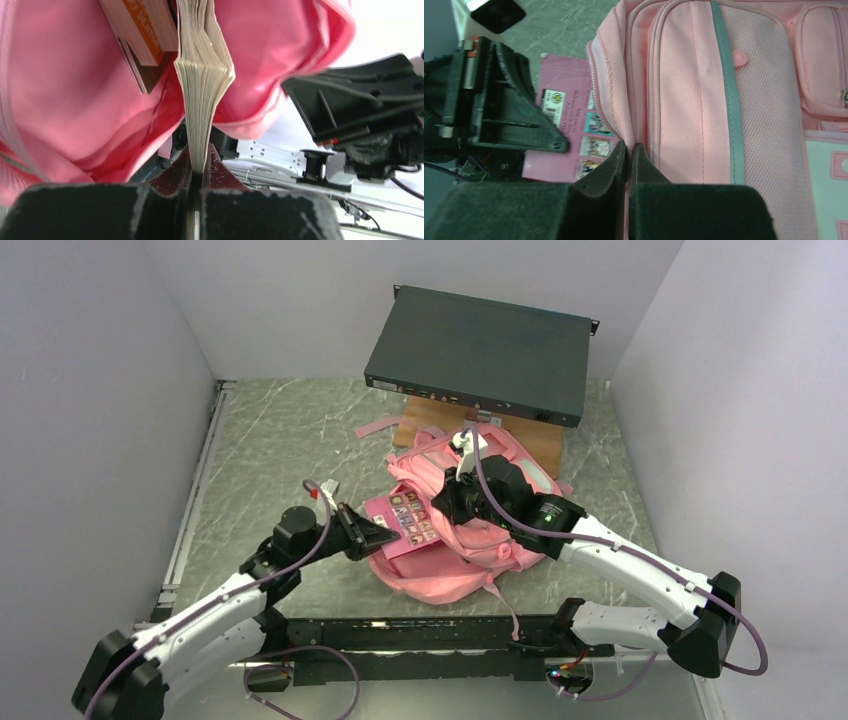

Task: Pack the student bag
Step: Place the book in the student bag.

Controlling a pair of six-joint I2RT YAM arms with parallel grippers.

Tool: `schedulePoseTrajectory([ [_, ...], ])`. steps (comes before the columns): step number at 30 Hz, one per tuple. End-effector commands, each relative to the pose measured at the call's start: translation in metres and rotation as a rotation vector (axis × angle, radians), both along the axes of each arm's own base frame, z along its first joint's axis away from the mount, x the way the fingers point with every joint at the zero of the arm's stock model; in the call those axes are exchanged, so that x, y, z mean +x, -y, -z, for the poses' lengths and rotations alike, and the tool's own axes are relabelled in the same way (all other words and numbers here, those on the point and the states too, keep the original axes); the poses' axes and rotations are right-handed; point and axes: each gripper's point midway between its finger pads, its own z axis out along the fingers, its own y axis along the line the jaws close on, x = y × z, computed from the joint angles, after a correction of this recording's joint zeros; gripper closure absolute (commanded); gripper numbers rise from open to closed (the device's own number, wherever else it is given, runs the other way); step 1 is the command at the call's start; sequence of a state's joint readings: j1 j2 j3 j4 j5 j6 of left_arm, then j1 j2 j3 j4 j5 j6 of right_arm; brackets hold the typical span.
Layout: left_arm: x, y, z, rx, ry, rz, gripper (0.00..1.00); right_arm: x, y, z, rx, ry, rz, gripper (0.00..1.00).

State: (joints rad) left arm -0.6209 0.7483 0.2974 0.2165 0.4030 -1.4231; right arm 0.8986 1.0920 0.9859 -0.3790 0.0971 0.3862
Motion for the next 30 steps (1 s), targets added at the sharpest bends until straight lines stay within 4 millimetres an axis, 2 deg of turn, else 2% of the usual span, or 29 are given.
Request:
schedulePoseTrajectory([
  [1,0.026,0.021,-0.041,-0.123,0.122,-0.035,1.0,0.021,-0.006,-0.066,0.191,0.158,0.055,1.0],
  [5,0.041,0.044,-0.035,-0.141,0.121,-0.065,1.0,0.018,-0.008,-0.065,0.198,0.15,0.039,1.0],
  [12,0.071,0.104,-0.034,-0.21,0.155,-0.065,1.0,0.012,-0.009,-0.059,0.186,0.133,0.011,1.0],
  [15,0.091,0.123,-0.003,-0.191,0.064,-0.091,1.0,0.01,-0.007,-0.058,0.17,0.145,-0.007,1.0],
  [17,0.096,0.128,0.014,-0.185,0.009,-0.114,0.98,0.012,0.002,-0.054,0.13,0.143,0.029,1.0],
  [19,0.094,0.13,0.027,-0.165,-0.018,-0.118,0.9,0.011,0.007,-0.05,0.115,0.152,0.03,1.0],
  [21,0.09,0.132,0.037,-0.128,-0.031,-0.103,0.77,0.009,0.01,-0.044,0.104,0.148,0.03,1.0],
  [26,0.082,0.127,0.041,-0.062,-0.003,-0.066,0.5,0.007,0.008,-0.031,0.082,0.133,0.01,1.0],
  [27,0.078,0.126,0.04,-0.047,0.005,-0.049,0.31,0.007,0.008,-0.03,0.078,0.133,0.005,1.0],
  [28,0.074,0.124,0.042,-0.025,0.006,-0.033,0.19,0.007,0.008,-0.027,0.067,0.129,0.002,1.0],
  [30,0.063,0.119,0.047,0.026,0.016,0.007,0.09,0.007,0.009,-0.023,0.045,0.123,0.0,1.0],
])
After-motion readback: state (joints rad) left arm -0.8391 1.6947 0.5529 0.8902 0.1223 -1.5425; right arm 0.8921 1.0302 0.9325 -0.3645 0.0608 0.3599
